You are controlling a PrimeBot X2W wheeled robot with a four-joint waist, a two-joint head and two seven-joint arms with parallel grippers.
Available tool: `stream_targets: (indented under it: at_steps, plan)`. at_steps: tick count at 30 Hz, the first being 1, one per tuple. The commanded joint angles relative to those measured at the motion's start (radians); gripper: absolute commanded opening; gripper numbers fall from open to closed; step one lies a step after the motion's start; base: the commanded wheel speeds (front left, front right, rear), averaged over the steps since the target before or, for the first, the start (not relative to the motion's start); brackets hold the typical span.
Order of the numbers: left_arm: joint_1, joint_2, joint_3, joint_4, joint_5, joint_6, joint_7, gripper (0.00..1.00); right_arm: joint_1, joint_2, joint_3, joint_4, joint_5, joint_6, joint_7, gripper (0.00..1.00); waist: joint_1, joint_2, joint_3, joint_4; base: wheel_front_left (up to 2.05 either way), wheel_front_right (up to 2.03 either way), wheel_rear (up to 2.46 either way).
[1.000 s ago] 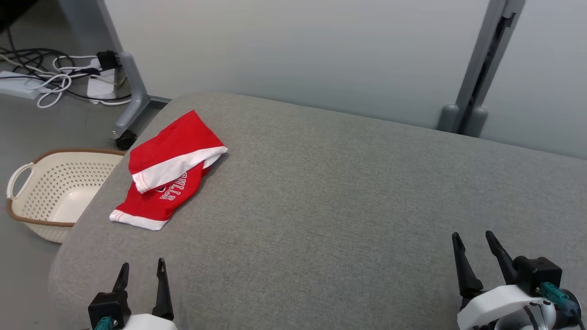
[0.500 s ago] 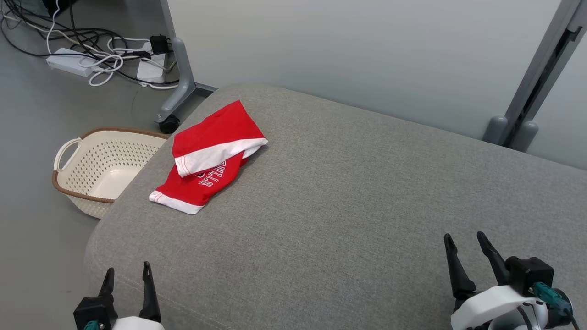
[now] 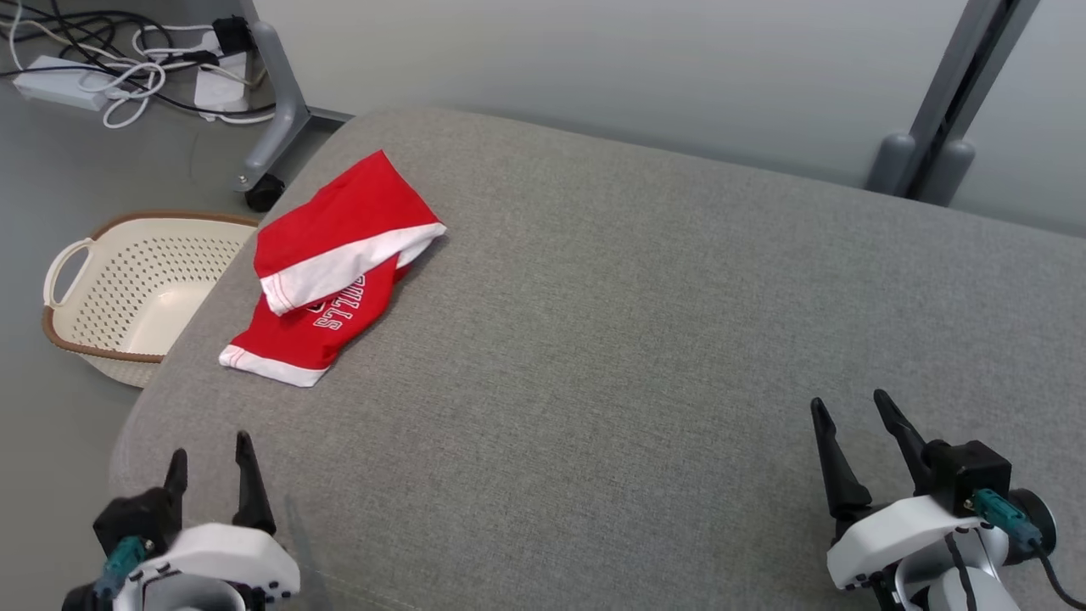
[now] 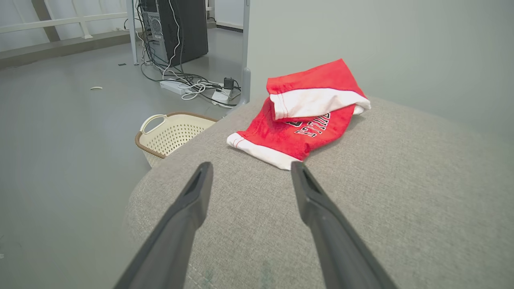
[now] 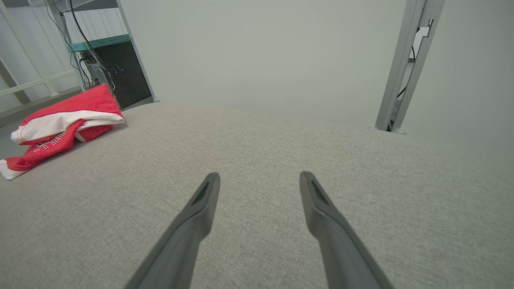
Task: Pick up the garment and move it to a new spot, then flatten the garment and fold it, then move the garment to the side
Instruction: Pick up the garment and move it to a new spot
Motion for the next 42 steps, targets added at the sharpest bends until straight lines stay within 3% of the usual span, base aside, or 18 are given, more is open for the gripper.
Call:
stream_targets:
  at_steps: [1, 10, 21, 34, 40, 41, 42]
  plan:
    - [-0.034, 0.005, 0.013, 0.003, -0.001, -0.006, -0.001, 1.00, -0.017, -0.006, -0.004, -0.007, -0.011, 0.000, -0.002, 1.00, 0.0000, 0.0000, 0.035, -0.025, 0.00, 0.00, 0.00]
    - [-0.196, 0.011, 0.125, 0.054, 0.032, -0.035, -0.001, 1.00, -0.076, -0.006, -0.010, -0.033, -0.064, 0.000, -0.002, 1.00, 0.0000, 0.0000, 0.152, -0.101, 0.00, 0.00, 0.00]
    - [-0.370, 0.069, 0.217, 0.200, 0.064, -0.059, -0.001, 1.00, -0.145, -0.006, -0.021, -0.091, -0.089, 0.000, -0.002, 1.00, 0.0000, 0.0000, 0.273, -0.193, 0.00, 0.00, 0.00]
    - [-0.499, 0.172, 0.304, 0.382, 0.079, 0.000, -0.001, 1.00, -0.176, -0.007, -0.024, -0.149, -0.111, 0.000, -0.002, 1.00, 0.0000, 0.0000, 0.354, -0.256, 0.00, 0.00, 0.00]
    - [-0.522, 0.183, 0.321, 0.403, 0.086, 0.020, -0.001, 1.00, -0.172, -0.008, -0.032, -0.154, -0.116, 0.000, -0.002, 1.00, 0.0000, 0.0000, 0.365, -0.259, 0.00, 0.00, 0.00]
    - [-0.522, 0.182, 0.324, 0.398, 0.088, 0.022, -0.001, 0.82, -0.172, -0.008, -0.032, -0.153, -0.117, 0.000, -0.002, 1.00, 0.0000, 0.0000, 0.365, -0.259, 0.00, 0.00, 0.00]
    - [-0.520, 0.179, 0.323, 0.398, 0.091, 0.017, -0.001, 0.30, -0.171, -0.008, -0.033, -0.152, -0.117, 0.000, -0.002, 1.00, 0.0000, 0.0000, 0.364, -0.260, 0.00, 0.00, 0.00]
